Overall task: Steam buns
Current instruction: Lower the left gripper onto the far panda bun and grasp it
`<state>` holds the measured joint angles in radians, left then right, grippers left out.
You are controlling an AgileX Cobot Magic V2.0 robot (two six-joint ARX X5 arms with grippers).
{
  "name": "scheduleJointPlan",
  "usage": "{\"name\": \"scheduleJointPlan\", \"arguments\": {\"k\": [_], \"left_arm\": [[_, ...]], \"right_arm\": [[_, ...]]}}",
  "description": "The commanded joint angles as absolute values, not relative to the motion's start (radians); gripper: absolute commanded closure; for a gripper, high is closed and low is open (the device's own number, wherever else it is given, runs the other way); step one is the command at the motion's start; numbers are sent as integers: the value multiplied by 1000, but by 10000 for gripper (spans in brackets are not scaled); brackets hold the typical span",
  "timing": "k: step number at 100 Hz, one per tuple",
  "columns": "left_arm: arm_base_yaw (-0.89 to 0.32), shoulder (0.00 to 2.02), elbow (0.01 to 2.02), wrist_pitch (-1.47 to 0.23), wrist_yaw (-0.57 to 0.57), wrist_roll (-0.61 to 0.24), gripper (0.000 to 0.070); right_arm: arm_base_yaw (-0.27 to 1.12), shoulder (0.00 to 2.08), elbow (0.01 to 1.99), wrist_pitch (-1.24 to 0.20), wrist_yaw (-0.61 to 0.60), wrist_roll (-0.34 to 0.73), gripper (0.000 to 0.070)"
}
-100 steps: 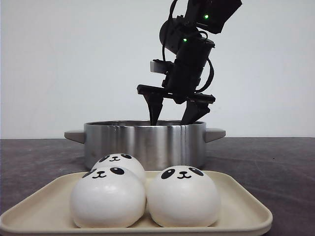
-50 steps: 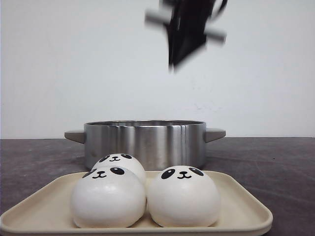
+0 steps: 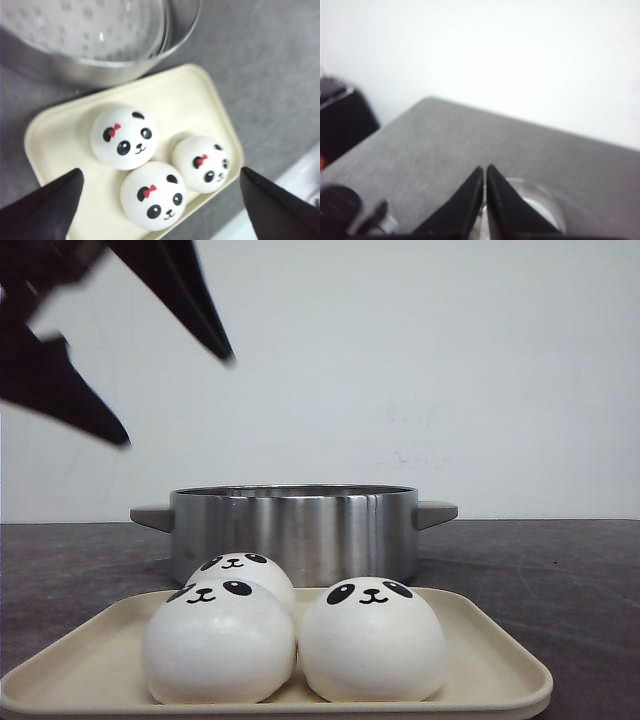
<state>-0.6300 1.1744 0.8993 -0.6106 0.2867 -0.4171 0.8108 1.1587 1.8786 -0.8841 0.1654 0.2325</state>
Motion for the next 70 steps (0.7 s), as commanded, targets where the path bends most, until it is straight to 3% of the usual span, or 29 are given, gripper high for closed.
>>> {"name": "scheduleJointPlan", "arguments": {"k": [1,34,60,70], "left_arm": [[-648,1240,912,-596,277,-465,119],[-702,1505,914,-492,172,-470,144],[-707,1589,914,-437,172,-492,147],[-707,1608,914,-432,170,-497,178]], "right_arm": [[823,1154,1896,-894,185,240,698],[823,1114,1896,-1034,256,260,698],[823,1115,1896,-1068,256,281,698],[823,1115,1896,-1068,256,281,698]]}}
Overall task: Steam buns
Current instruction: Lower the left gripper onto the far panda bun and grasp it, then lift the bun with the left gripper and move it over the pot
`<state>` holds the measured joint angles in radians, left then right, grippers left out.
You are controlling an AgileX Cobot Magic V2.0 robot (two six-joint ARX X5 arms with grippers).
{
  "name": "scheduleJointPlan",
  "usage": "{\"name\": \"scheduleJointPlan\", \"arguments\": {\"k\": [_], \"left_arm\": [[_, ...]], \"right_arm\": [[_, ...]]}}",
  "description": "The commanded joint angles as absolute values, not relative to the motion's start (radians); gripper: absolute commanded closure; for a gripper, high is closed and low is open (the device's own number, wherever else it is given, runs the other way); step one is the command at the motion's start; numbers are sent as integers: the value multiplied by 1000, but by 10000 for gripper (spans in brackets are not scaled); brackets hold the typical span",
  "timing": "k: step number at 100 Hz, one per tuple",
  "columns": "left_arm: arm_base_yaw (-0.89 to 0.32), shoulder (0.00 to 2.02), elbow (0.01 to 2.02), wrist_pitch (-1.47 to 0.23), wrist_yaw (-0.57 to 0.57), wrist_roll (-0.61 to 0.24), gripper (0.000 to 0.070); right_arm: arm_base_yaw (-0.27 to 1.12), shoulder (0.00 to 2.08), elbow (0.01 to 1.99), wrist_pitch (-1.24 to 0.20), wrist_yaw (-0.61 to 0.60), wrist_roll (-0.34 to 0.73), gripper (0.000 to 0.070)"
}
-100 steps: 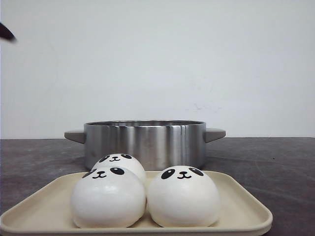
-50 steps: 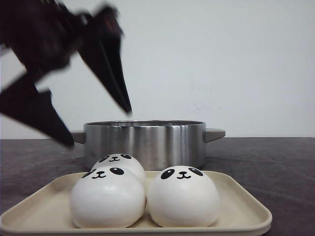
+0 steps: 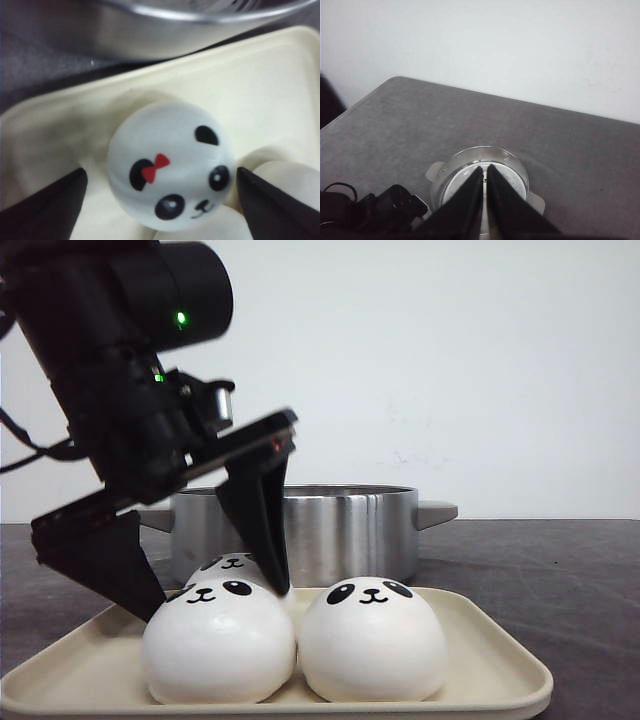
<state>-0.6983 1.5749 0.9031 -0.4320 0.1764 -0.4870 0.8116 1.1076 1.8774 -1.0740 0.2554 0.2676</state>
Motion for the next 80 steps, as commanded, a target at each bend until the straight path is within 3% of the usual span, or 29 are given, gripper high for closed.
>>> {"name": "scheduleJointPlan", "arguments": {"k": [1,21,27,34,69,80], "left_arm": [[-707,1610,914,-430,169,-500,187],[-707,1617,914,-419,122,-533,218],[-707,1617,914,-425,122,-531,372],[-707,1614,914,-435,127,-530,700],[-762,1409,981,-485,137,-477,690],[-771,1314,1029,-479,82,-459,690]], "right_arm": [[823,1115,1896,-1068,256,281,698],[823,1115,1896,-1071,255,281,698],[823,1115,1896,-1071,255,282,698],[823,1115,1896,-1072,255,282,698],[823,1115,1896,-1072,255,282,698],[823,1115,1896,-1072,255,281,698]]}}
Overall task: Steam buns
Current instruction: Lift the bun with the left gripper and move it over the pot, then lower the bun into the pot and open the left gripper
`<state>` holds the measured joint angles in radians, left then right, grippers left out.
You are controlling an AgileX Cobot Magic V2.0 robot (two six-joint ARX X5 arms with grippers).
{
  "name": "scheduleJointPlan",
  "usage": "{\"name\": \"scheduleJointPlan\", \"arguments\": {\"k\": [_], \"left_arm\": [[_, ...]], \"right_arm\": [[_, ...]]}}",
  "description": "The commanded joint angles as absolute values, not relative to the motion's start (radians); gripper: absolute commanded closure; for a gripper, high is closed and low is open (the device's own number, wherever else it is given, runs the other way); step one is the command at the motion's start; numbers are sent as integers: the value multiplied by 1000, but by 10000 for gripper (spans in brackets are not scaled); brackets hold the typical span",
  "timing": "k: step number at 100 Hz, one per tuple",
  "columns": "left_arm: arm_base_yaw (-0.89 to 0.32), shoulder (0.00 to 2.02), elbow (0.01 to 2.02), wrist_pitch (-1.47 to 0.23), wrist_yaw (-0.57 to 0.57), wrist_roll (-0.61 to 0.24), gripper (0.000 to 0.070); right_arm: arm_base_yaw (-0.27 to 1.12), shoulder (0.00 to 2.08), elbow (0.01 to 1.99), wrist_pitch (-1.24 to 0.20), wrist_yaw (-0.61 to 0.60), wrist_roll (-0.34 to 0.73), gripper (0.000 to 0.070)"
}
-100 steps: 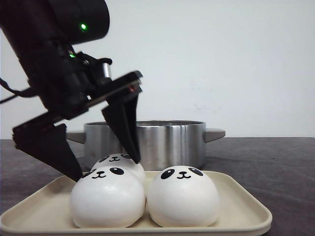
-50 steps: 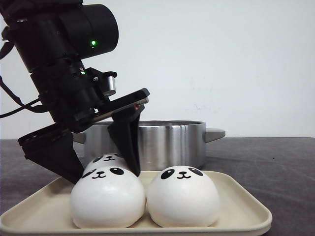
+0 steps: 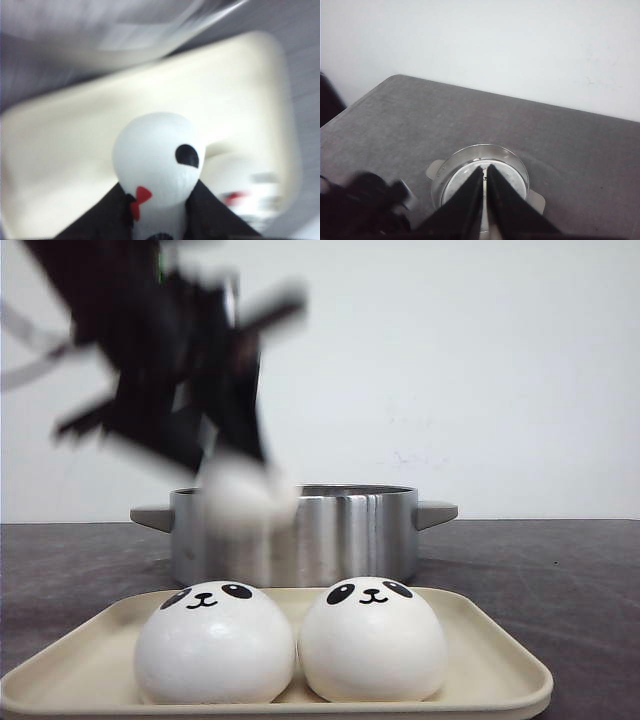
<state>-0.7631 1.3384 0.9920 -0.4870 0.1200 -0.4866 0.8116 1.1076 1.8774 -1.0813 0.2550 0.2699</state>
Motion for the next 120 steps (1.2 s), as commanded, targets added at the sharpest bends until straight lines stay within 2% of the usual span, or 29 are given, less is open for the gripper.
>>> {"name": "scheduleJointPlan", "arguments": {"k": [1,8,17,27,41,69,84,95,112,116,120], "left_arm": [[-771,1308,1034,-478,72,-457,690],[-769,1280,1073,-476,-10,-438,690],[-746,1280,1134,-475,-75,-366,690],[-698,1323,1197,-476,-76,-304,690],[-630,1437,1263,-479,-76,-272,690],[-564,1684,1308,-478,-75,-250,688],[-555,1757,1308,-474,-75,-246,655],[-556,1772,1308,-463,-75,-247,519],[-556,1771,1309,-386,-75,-247,131],[-556,1771,1315,-381,-75,-247,62],[-556,1771,1320,-380,-75,-247,35]], "right_arm": [[823,1115,1896,-1072,255,281,698],[823,1115,1896,-1071,255,281,698],[823,1116,1896,-1071,255,281,698],[823,1117,1896,-1071,255,280,698],[823,1117,1896,-1071,255,279,698],[823,1117,1896,-1073,255,280,698],[823,1117,1896,-1079,255,281,698],[823,1116,1896,-1097,255,284,698],[823,1116,1896,-1147,256,308,698],[823,1116,1896,-1156,256,308,698],[823,1116,1896,-1162,256,308,698]]}}
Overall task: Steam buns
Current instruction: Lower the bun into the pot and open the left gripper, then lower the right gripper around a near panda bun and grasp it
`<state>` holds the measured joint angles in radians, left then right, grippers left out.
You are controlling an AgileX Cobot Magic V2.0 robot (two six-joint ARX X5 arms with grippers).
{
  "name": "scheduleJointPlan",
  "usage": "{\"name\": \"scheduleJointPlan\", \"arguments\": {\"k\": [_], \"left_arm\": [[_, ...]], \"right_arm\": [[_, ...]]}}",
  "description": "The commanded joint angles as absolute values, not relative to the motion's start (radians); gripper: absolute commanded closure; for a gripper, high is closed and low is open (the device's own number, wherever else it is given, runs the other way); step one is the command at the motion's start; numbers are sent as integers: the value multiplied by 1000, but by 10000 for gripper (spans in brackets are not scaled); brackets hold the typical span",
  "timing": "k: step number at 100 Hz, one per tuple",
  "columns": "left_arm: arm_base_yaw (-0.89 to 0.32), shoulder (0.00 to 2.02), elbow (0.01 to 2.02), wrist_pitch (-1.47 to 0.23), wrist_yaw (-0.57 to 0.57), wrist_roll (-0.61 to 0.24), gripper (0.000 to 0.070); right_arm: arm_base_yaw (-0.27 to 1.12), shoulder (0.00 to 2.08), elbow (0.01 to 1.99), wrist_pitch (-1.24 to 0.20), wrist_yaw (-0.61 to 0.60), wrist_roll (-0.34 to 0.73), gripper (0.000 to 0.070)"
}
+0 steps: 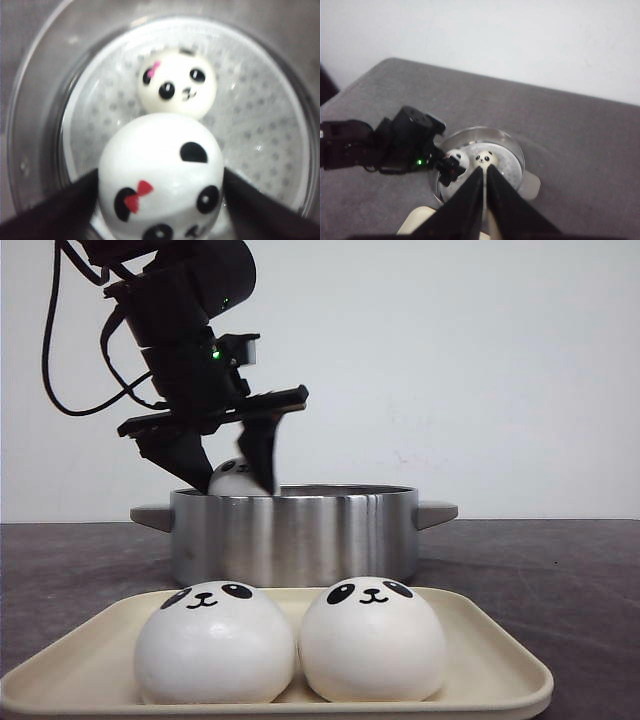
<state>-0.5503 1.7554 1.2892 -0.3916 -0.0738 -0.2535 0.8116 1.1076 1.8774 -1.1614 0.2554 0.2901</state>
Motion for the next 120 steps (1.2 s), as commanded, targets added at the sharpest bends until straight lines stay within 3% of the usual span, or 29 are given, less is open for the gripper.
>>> {"name": "scheduleJointPlan", "arguments": {"k": [1,13,34,56,69,87,91,94,103,106,120], "left_arm": [[-556,1771,1322,-379,-75,-247,29],[-556,1769,1355,-403,-75,-247,21],[-558,1735,1483,-590,-75,-252,27],[-591,1554,1492,-590,-79,-258,36],[-612,1408,1492,-591,-78,-258,36],[-633,1210,1492,-600,-78,-260,36],[-638,1176,1492,-607,-78,-260,36],[-641,1152,1492,-612,-78,-263,36],[-648,1095,1492,-638,-78,-268,35],[-649,1082,1492,-646,-78,-271,35],[-649,1046,1492,-698,-78,-278,35]], "right_arm": [[823,1116,1896,-1163,256,308,698],[823,1117,1895,-1180,255,308,698],[823,1134,1850,-1223,241,311,698],[822,1155,1615,-1192,171,366,698],[824,1169,1406,-1112,79,425,698],[862,1198,1141,-881,-79,521,693],[871,1206,1101,-836,-99,537,655],[879,1215,1076,-805,-113,548,586],[907,1256,1036,-768,-142,572,243],[917,1273,1033,-772,-141,576,168],[944,1369,1033,-777,-142,576,149]]}}
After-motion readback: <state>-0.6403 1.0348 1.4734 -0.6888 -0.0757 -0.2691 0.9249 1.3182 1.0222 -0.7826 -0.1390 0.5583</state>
